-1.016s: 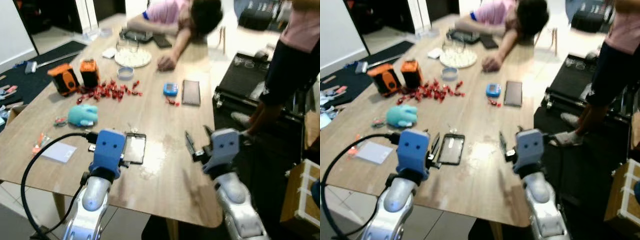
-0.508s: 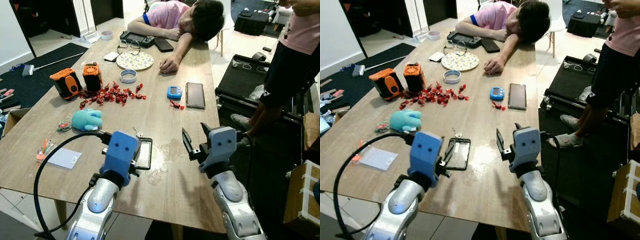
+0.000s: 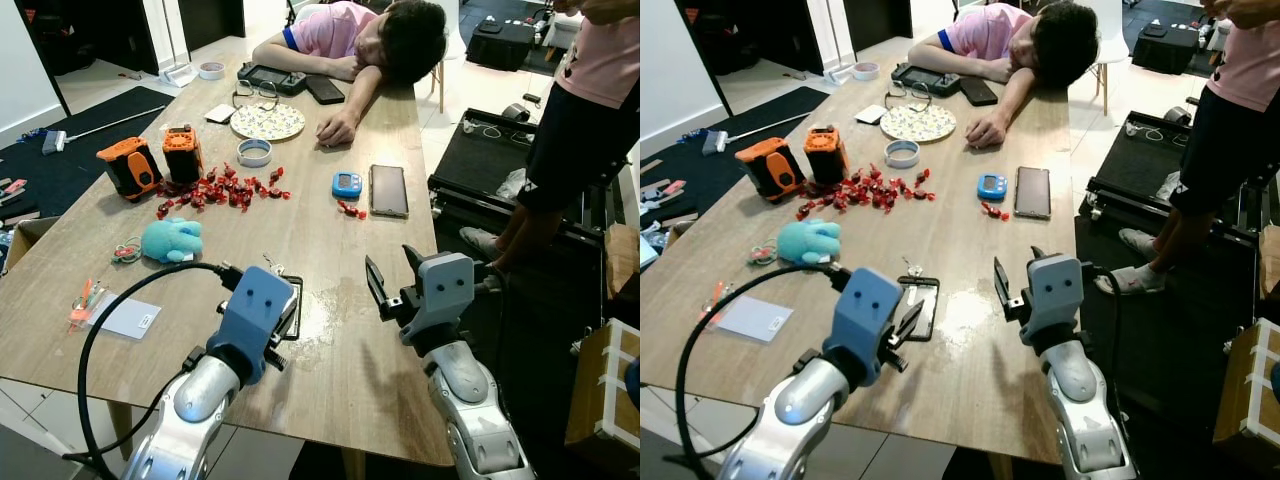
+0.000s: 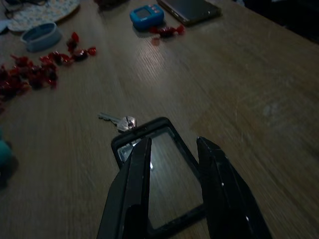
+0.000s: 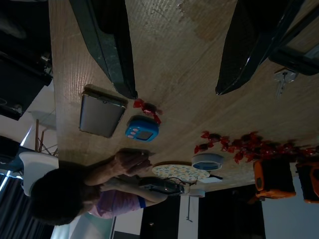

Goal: Hang keys on a hook

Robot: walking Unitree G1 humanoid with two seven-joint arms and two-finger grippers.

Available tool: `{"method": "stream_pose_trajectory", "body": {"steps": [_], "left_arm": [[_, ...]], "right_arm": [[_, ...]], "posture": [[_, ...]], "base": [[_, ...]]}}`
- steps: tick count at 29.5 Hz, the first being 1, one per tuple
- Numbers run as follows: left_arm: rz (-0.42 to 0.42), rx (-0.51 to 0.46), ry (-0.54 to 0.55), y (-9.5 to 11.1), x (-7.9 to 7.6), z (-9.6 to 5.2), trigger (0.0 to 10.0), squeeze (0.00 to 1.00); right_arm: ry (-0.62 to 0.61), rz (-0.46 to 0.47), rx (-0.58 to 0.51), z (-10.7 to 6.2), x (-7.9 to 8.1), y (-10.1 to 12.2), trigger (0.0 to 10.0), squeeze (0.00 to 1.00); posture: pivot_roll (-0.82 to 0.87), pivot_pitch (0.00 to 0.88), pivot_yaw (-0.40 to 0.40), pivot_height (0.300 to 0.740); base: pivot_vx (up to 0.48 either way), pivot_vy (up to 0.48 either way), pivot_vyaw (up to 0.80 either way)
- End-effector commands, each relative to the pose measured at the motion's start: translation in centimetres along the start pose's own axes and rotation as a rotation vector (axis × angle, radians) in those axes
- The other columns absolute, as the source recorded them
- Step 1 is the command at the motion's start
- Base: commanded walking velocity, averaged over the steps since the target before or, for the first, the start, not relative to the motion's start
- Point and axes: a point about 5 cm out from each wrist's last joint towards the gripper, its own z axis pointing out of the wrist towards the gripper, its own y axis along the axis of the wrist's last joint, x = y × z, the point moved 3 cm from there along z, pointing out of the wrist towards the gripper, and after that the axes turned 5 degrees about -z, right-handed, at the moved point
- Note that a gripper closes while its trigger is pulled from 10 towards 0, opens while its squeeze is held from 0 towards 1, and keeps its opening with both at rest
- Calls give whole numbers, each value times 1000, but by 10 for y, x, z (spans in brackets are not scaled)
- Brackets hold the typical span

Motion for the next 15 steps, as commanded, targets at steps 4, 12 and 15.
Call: {"method": "stream_pose_trajectory", "body": {"steps": [4, 12, 15], "left_arm": [[-23, 127, 63, -18, 6, 3, 10000, 0], [-120, 152, 178, -20, 7, 29, 10000, 0], [-138, 155, 188, -19, 7, 32, 10000, 0]], "right_arm": [[20, 27, 38, -2, 3, -8, 10000, 0], [-4, 58, 57, 4, 2, -14, 10000, 0], [-13, 61, 67, 5, 0, -17, 10000, 0]], "posture": [[129, 208, 1, 740], [111, 203, 0, 740], [111, 203, 0, 740]], "base": [[0, 0, 0], [0, 0, 0], [0, 0, 0]]}}
